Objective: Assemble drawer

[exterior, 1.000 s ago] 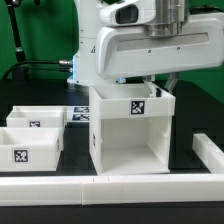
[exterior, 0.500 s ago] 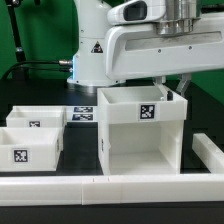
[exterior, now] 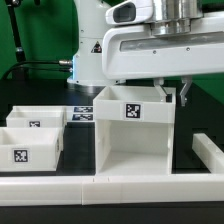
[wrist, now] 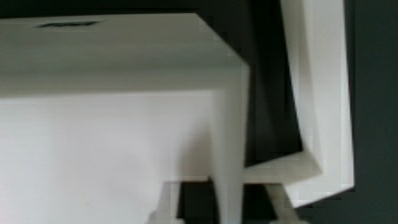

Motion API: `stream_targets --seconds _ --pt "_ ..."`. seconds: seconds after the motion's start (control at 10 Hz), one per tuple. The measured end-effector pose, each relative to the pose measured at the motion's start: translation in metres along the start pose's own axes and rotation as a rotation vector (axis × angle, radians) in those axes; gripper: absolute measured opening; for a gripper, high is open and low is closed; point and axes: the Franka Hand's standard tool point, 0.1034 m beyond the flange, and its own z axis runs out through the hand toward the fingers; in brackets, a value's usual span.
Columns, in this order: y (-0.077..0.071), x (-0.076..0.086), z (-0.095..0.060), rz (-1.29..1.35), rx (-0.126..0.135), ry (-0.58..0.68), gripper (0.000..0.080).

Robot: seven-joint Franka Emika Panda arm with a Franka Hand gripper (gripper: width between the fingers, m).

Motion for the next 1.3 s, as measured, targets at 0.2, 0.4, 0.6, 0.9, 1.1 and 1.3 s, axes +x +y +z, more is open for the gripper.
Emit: stream_targets --seconds 0.2,0.4,0.6,0.9,1.1,1.3 --pt "-0.004 0.006 0.001 0.09 0.014 0.026 0.0042" --pt "-0.007 0.006 -0.001 0.191 0.023 0.026 0.0042" --pt "-0.011 0.006 -0.002 0.361 0.041 0.028 0.0042" --pt "-0.018 0.015 0.0 0.69 0.088 0.052 0.0045" --pt "-0.019 0.019 -0.002 0.786 0.105 0.054 0.0051" --pt "-0.023 0.018 -0.002 0.889 0.124 0.039 0.0051"
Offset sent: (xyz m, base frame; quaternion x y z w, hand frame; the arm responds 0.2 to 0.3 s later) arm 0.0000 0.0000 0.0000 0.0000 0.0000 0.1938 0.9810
